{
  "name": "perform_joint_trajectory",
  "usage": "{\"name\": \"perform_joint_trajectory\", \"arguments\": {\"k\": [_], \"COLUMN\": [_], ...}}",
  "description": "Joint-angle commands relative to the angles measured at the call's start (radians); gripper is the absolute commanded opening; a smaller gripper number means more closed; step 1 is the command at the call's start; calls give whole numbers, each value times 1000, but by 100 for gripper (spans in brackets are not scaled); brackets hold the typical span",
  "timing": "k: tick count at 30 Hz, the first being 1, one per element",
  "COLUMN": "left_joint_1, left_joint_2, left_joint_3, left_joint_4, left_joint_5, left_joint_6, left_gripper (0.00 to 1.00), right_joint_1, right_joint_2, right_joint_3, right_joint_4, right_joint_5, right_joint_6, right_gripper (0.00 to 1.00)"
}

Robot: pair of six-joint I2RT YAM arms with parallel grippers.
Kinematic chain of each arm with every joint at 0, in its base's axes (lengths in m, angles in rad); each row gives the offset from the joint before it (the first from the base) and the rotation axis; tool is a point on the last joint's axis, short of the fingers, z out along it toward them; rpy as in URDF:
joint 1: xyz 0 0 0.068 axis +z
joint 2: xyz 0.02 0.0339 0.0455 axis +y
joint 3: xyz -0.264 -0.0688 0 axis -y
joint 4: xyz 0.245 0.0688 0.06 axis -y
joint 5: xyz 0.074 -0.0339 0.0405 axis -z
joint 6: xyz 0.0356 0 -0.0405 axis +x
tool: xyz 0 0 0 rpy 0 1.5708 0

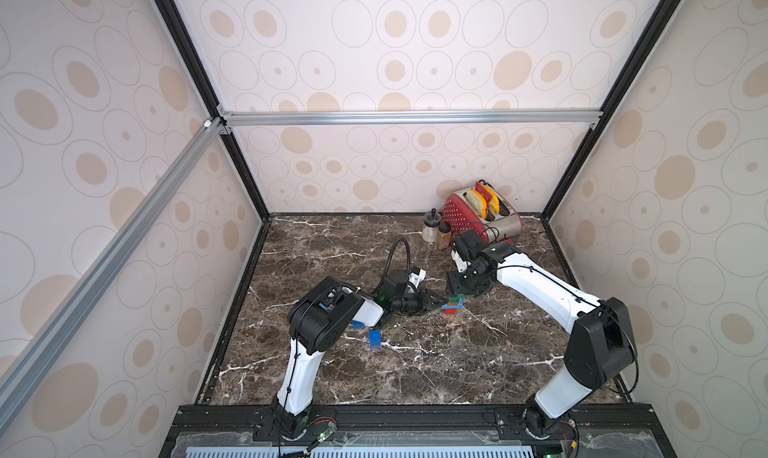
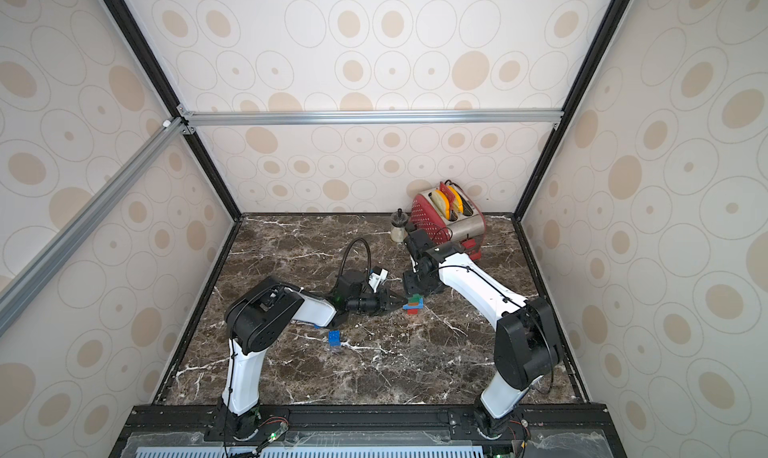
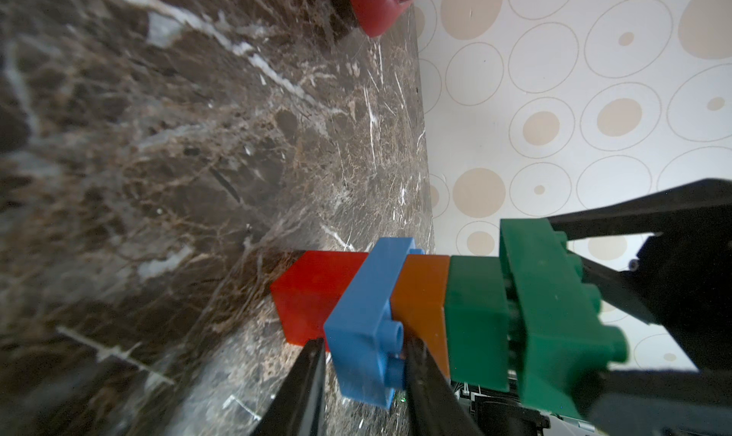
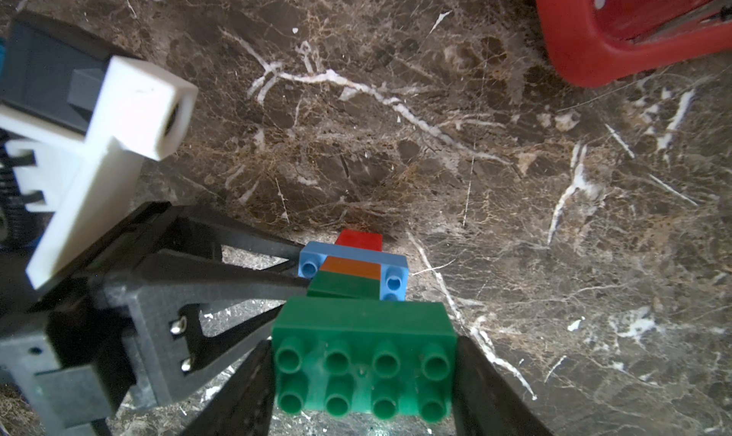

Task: Assemble the letter f with lego
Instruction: Assemble the lego brick with the lego brick.

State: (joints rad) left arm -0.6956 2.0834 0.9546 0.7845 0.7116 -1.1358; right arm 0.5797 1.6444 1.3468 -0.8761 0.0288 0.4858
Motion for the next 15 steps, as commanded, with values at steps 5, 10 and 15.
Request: {"name": "perform_joint_trajectory", "arguments": {"k": [5,10,15], "left_joint_1": [-3,-2,-5], "left_joint_2": [40,38,40], "left_joint_3": [-8,-9,-10], "left_joint_4": [-124,-122,-121], "left_joint_5": [-64,-64,-64], "left_joint_6": [25,25,24], "left_gripper": [35,35,35], "right_joint_1": [-15,-14,-14], "right_joint_2": [16,29,54], "right_joint_3": [-2,-3,16], "right_joint_4": [-87,-82,-86], "right_joint_5": [70,61,46], "right_joint_6": [11,18,31], "right_gripper": [55,55,55]}}
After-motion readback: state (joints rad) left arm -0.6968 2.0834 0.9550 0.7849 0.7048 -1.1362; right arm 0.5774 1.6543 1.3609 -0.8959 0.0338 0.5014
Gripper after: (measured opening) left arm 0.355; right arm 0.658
